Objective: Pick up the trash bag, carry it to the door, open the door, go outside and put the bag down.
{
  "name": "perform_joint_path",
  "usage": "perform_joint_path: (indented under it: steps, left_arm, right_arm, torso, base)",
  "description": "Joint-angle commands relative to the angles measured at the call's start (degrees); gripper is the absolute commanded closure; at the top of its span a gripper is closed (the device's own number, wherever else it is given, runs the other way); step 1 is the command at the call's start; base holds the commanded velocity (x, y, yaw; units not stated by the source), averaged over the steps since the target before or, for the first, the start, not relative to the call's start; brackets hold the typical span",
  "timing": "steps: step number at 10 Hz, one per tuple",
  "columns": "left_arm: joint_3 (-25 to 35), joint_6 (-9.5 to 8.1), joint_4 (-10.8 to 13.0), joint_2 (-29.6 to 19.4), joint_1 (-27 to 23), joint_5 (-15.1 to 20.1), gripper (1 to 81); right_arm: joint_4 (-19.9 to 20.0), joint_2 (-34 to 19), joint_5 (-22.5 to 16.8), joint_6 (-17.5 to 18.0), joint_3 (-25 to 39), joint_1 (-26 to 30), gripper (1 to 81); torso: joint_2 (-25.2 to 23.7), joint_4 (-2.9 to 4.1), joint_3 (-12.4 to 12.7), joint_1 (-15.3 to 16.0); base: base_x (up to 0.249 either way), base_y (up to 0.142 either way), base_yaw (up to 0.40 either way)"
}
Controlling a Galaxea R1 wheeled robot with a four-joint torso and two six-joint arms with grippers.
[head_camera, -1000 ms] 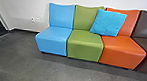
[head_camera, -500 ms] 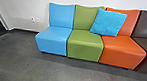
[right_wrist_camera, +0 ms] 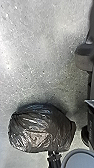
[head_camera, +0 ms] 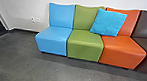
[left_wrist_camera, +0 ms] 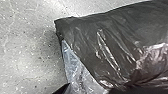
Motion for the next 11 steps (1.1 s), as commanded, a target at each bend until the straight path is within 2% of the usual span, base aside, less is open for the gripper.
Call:
perform_joint_path:
  steps: [1, 2, 3, 8, 9, 11]
  left_arm:
    - [-0.37, 0.37, -0.37, -0.18, -5.35, 4.07, 1.0]
    - [-0.37, 0.37, -0.46, -0.18, -5.35, 3.99, 1.0]
    - [-0.37, 0.37, -0.37, -0.18, -5.35, 3.99, 81.1]
    - [-0.19, 0.63, -0.37, -0.44, -5.27, 4.07, 81.1]
    - [-0.11, 1.06, -0.28, -0.27, -5.27, 4.16, 81.1]
    - [-0.02, 3.53, -0.28, -0.27, -4.74, 4.16, 81.1]
  right_arm:
    - [0.80, -3.27, -3.38, 0.16, 0.88, 3.58, 1.0]
    - [0.80, -3.27, -3.38, 0.16, 0.88, 3.58, 1.0]
    - [0.80, -3.27, -3.38, 0.16, 0.88, 3.66, 1.0]
    - [0.81, -3.18, -3.38, 0.16, 0.70, 3.57, 1.0]
    - [0.80, -3.09, -3.38, 0.16, 0.70, 3.57, 1.0]
    - [0.89, -2.66, -3.38, 0.16, 0.27, 3.40, 1.0]
  torso:
    - [0.00, 0.00, 0.00, 0.00]
    - [-0.02, 0.00, 0.00, 0.00]
    - [-0.02, 0.00, 0.00, 0.00]
    - [-0.02, 0.00, 0.00, 0.00]
    - [5.71, 0.00, 0.00, -3.69]
    - [6.61, 0.00, 0.00, -4.24]
  base:
    - [0.000, 0.000, 0.000]
    - [0.000, 0.000, 0.000]
    - [0.000, 0.000, 0.000]
    - [0.000, 0.000, 0.000]
    - [0.000, 0.000, 0.000]
    - [0.000, 0.000, 0.000]
